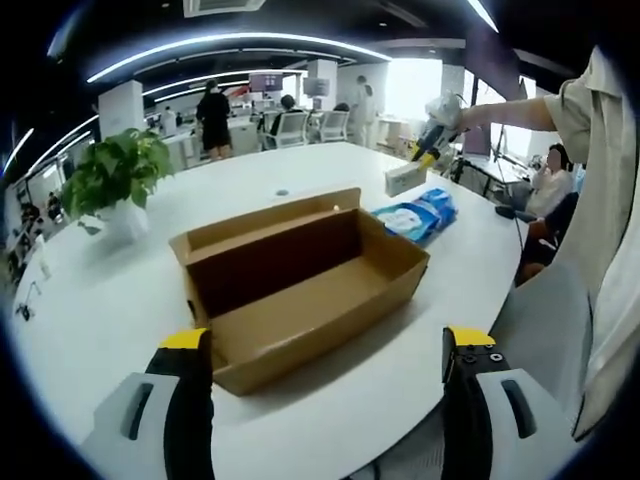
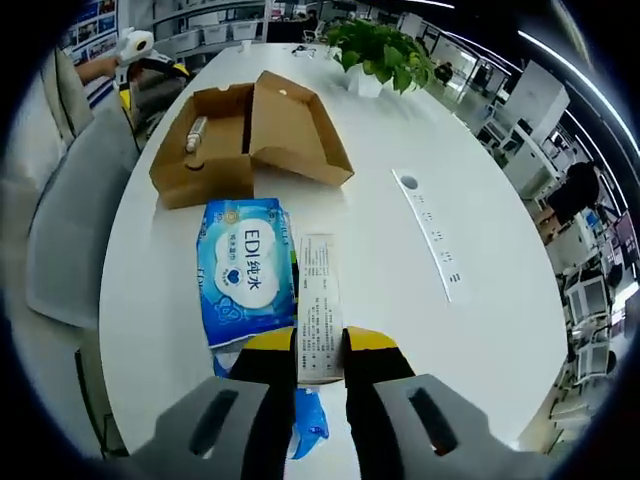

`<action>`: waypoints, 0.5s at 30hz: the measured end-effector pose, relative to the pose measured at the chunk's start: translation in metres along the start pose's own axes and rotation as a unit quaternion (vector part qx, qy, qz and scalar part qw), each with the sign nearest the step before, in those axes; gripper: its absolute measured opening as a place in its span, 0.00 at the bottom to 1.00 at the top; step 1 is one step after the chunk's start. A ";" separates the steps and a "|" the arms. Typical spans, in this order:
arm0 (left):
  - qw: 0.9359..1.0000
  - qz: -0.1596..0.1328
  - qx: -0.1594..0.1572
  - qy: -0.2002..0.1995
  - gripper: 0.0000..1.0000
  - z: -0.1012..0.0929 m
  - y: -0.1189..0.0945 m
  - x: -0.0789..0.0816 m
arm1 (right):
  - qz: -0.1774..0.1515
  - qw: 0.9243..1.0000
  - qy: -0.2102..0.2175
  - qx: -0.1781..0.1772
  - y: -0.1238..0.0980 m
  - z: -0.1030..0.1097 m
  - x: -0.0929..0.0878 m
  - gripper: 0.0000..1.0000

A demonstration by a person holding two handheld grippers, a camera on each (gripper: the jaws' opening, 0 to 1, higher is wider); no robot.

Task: Operate the shoe box by opening the lid, removing the specified soft item, and placing it in the target area until the item is outside and the box remains undamaged.

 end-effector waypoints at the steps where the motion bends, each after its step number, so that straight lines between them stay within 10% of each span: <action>1: 1.000 0.001 0.000 0.000 0.98 0.000 0.000 0.000 | 0.003 1.000 0.002 0.000 0.002 -0.001 -0.003 0.15; 15: 1.000 0.022 0.003 -0.003 0.97 0.005 0.010 -0.009 | 0.047 0.999 0.003 0.010 0.019 -0.014 -0.038 0.15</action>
Point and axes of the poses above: the point that each gripper's makers call its tool centre point, and the gripper's own axes: y roughly forward along the fingers, z roughly to its left, x roughly out of its top, the point moved 1 cm from there along -y, roughly backward along the fingers, and after that the axes turned 13 degrees about x, right-handed, at the moved point
